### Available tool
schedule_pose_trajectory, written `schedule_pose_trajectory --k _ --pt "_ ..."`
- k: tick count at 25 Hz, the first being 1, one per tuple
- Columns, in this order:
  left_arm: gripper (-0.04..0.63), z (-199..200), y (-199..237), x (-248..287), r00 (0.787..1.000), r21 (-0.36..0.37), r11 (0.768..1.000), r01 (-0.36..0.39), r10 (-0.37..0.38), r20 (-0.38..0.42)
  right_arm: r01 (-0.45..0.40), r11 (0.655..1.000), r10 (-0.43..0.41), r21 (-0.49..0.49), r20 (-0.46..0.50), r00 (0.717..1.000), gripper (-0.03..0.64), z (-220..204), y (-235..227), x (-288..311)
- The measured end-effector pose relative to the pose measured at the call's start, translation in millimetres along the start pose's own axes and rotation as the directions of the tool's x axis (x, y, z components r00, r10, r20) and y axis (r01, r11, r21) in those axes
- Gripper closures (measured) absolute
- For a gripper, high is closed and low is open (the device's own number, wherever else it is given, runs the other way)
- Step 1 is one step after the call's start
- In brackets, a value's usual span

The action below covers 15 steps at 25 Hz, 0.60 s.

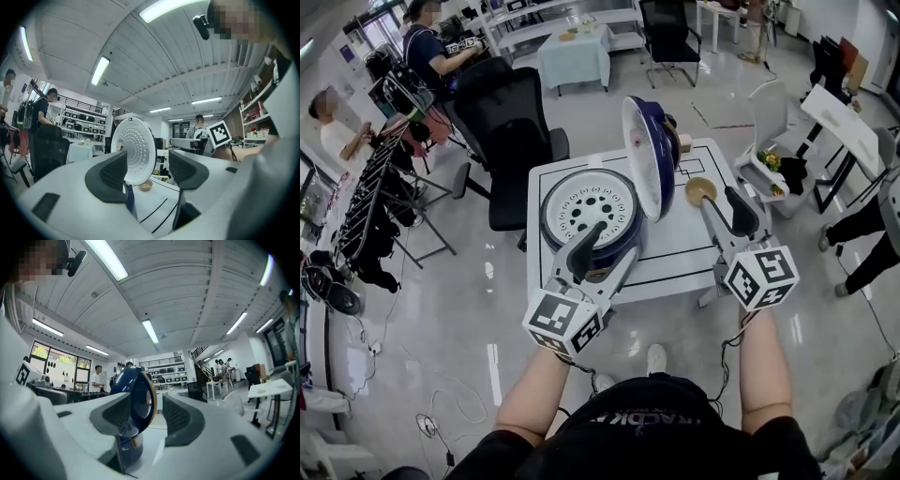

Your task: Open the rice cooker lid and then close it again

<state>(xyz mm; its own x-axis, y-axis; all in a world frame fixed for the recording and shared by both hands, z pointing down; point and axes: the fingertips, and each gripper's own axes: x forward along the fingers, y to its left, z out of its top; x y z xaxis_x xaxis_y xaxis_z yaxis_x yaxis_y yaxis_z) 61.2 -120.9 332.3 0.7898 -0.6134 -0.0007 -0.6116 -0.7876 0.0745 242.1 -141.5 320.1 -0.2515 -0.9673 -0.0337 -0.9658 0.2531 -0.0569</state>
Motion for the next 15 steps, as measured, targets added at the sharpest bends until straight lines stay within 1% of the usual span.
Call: schedule_pose_trajectory --k 7,15 --pt "0.327 3 10 23 0.998 0.004 0.998 -0.069 0.069 0.014 -0.064 0.998 0.064 -0.001 -0.007 0.998 0.42 0 -22 36" --pt "0.327 6 22 34 0.987 0.016 0.987 -0.162 0.162 0.018 -0.148 0.989 0.148 0.002 -0.034 0.988 0.42 -10 -30 78"
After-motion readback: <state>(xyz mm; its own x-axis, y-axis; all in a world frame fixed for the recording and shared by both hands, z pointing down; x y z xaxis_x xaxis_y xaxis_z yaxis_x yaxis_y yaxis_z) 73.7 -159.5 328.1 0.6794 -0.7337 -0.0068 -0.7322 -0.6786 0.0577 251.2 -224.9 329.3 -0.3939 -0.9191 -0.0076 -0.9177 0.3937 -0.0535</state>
